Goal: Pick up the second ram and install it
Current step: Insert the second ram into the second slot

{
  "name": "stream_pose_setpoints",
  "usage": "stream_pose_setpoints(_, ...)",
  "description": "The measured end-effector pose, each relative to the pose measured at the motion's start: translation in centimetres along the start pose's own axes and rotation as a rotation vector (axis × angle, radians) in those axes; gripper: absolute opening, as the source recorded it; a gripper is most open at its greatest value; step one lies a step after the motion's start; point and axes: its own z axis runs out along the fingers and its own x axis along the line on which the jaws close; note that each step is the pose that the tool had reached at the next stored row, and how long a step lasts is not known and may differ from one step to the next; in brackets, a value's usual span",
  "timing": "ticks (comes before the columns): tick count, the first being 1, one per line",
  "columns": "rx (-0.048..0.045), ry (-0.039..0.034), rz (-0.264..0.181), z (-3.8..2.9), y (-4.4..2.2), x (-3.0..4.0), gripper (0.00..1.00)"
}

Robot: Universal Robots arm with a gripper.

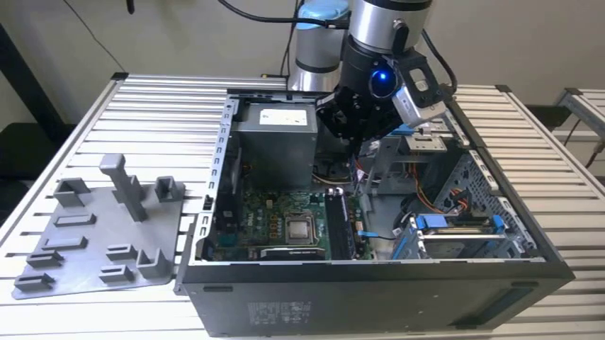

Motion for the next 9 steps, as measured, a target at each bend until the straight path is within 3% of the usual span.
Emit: stream_pose_setpoints(9,0.0001,0.0,-0.001,0.52,-0.13,0.0,0.14)
